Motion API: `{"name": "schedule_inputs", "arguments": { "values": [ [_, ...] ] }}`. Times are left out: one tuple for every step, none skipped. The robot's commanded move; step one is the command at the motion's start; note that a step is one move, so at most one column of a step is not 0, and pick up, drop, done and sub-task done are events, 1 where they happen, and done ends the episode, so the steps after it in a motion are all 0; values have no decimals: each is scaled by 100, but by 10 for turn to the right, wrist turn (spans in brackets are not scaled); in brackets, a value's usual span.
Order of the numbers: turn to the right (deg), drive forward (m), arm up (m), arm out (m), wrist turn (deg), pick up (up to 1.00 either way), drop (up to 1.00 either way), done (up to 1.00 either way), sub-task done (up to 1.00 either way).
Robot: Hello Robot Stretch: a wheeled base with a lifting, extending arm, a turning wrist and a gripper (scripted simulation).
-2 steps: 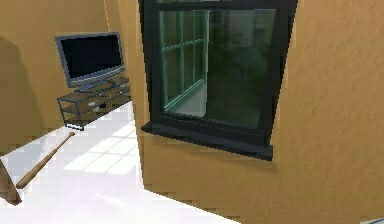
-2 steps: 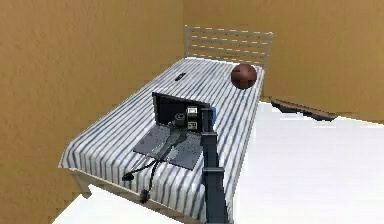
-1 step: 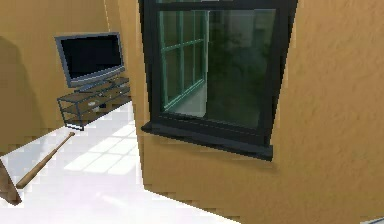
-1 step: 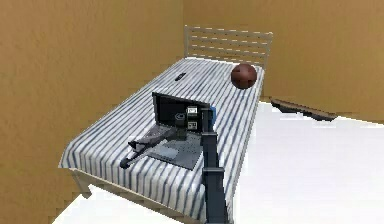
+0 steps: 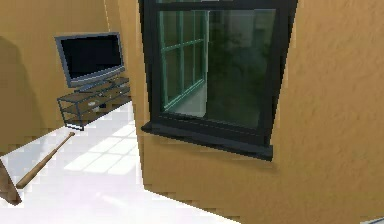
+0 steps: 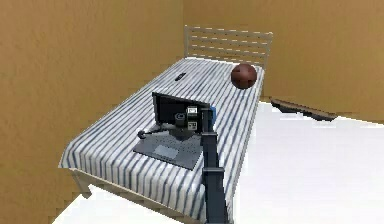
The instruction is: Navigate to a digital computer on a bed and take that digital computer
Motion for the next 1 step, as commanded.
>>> {"name": "schedule_inputs", "arguments": {
  "values": [
    [0,0,0,0,450,0,0,0,0]
  ]
}}
